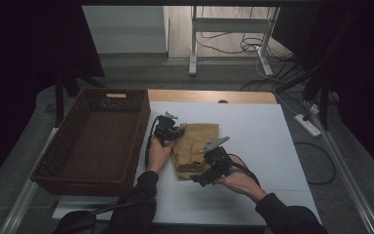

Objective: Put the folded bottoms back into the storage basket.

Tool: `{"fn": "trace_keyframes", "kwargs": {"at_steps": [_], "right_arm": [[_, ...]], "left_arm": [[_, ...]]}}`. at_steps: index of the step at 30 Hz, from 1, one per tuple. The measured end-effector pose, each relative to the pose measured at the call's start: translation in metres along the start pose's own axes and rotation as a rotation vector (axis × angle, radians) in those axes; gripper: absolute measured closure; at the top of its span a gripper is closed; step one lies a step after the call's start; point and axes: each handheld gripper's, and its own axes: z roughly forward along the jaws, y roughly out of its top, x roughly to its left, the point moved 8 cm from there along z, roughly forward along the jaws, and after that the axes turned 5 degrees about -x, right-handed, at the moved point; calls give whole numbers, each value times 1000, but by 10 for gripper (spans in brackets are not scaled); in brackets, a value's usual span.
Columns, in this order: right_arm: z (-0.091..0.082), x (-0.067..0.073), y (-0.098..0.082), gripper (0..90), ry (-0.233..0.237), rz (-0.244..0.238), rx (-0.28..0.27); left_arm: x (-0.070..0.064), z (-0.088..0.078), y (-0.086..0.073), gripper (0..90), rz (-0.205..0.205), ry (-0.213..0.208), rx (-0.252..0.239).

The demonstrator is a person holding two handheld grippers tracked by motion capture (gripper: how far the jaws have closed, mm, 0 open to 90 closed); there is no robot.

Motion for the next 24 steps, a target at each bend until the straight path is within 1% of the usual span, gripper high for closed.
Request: {"fn": "trace_keyframes", "kwargs": {"at_steps": [4, 5, 6, 10, 11, 12, 14, 15, 16, 17, 18, 19, 20, 21, 22, 24], "right_arm": [[12, 4, 6, 0, 8, -23, 4], [18, 5, 8, 0, 9, -37, 15], [18, 5, 8, 0, 9, -37, 15], [32, 8, 12, 0, 11, -46, 27], [38, 10, 12, 0, 16, -52, 37], [38, 10, 12, 0, 16, -52, 37], [43, 11, 13, 0, 14, -61, 50], [49, 13, 13, 0, 15, -66, 59], [49, 13, 13, 0, 15, -66, 59], [55, 12, 11, 0, 4, -84, 76], [55, 12, 11, 0, 4, -84, 76], [60, 10, 8, 0, -5, -97, 94], [60, 10, 8, 0, -5, -97, 94], [63, 9, 7, 0, -13, -114, 99], [63, 9, 7, 0, -13, -114, 99], [65, 8, 6, 0, -22, -138, 107]], "left_arm": [[0, 0, 0, 743, 0, 0, 0], [0, 0, 0, 743, 0, 0, 0], [0, 0, 0, 743, 0, 0, 0], [0, 0, 0, 743, 0, 0, 0], [0, 0, 0, 742, 0, 0, 0], [0, 0, 0, 743, 0, 0, 0], [0, 0, 0, 742, 0, 0, 0], [0, 0, 0, 743, 0, 0, 0], [0, 0, 0, 743, 1, 0, 0], [0, 0, 0, 742, 0, 0, 0], [0, 0, 0, 742, 0, 0, 0], [0, 0, 0, 742, 0, 1, 0], [0, 0, 0, 742, 0, 1, 0], [0, 0, 0, 742, 0, 1, 0], [0, 0, 0, 742, 0, 1, 0], [0, 0, 0, 742, 0, 1, 0]]}}
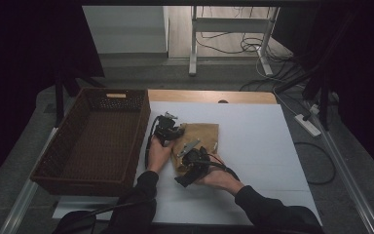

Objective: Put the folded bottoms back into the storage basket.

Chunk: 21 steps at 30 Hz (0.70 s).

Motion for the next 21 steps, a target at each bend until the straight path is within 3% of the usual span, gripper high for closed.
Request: {"fn": "trace_keyframes", "kwargs": {"at_steps": [1, 2, 3, 6, 7, 8, 10, 11, 14, 15, 16, 19, 21], "right_arm": [[3, -1, -3, 2, -20, -35, 9], [3, -1, -3, 2, -20, -35, 9], [5, -3, -5, 32, -57, -103, 24], [4, -5, -4, 90, -50, -91, 23], [2, -9, -3, 182, -52, -96, 24], [2, -9, -3, 182, -52, -96, 24], [0, -13, -2, 278, -57, -98, 14], [-2, -16, -2, 342, -61, -109, 15], [-3, -18, -2, 404, -55, -124, 12], [-4, -22, -2, 496, -64, -147, 15], [-4, -22, -2, 496, -64, -147, 15], [-5, -27, 0, 633, -89, -190, 29], [-5, -28, 0, 647, -77, -196, 40]], "left_arm": [[0, 0, 0, 742, 0, 0, 0], [0, 0, 0, 742, 0, 0, 0], [0, 0, 0, 742, 1, 1, -1], [0, 0, 0, 742, 1, 1, -1], [0, 0, 0, 742, 0, 1, 0], [0, 0, 0, 742, 0, 1, 0], [0, 0, 0, 742, 0, 1, 0], [0, 0, 0, 742, 0, 1, 0], [0, 0, 0, 742, -3, -1, 0], [0, 0, 0, 742, -9, -6, 0], [0, 0, 0, 742, -9, -6, 0], [1, 0, 0, 742, -16, -11, 0], [1, 0, 0, 742, -22, -12, -3]]}}
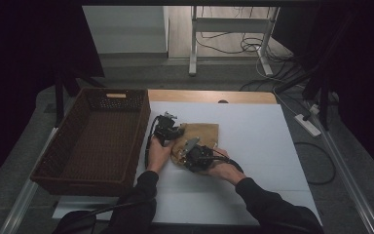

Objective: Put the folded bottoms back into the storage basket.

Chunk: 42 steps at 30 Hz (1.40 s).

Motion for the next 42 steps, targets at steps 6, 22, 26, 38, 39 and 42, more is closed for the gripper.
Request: {"fn": "trace_keyframes", "kwargs": {"at_steps": [6, 22, 26, 38, 39, 42], "right_arm": [[-1, -2, 1, 651, 26, -14, 15], [-12, -4, 7, 680, 114, -49, -14], [-18, -5, 10, 680, 145, -44, -30], [-51, -15, 25, 682, 171, -14, -134], [-51, -15, 25, 682, 171, -14, -134], [-60, -18, 32, 682, 163, -3, -160]], "left_arm": [[1, 0, 0, 741, -2, -5, 5], [-5, -3, 2, 764, 66, 46, 2], [-8, -7, 7, 774, 71, 41, -2], [-23, -32, 46, 785, 89, 19, -81], [-23, -34, 48, 785, 86, 18, -84], [-22, -39, 55, 786, 69, 12, -93]]}}
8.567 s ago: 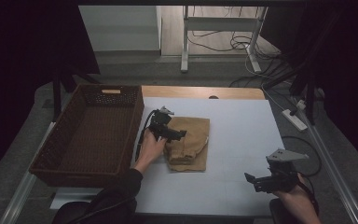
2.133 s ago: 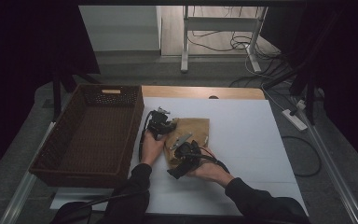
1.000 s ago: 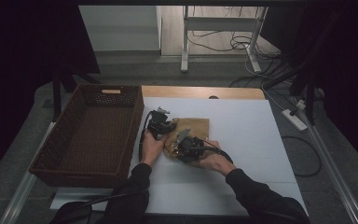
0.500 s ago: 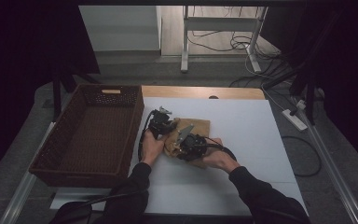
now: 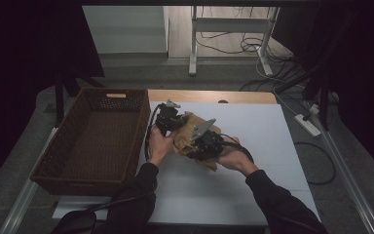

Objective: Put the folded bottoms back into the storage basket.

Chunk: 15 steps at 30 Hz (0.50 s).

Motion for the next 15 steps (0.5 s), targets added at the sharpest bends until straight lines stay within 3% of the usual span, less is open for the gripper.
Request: {"fn": "trace_keyframes", "kwargs": {"at_steps": [3, 15], "right_arm": [[-4, -1, 4, 682, -3, 1, -11], [-28, -9, 22, 682, -19, 11, -79]], "left_arm": [[0, -5, 8, 787, -5, 5, -6], [-5, -24, 46, 787, 41, 43, -24]]}}
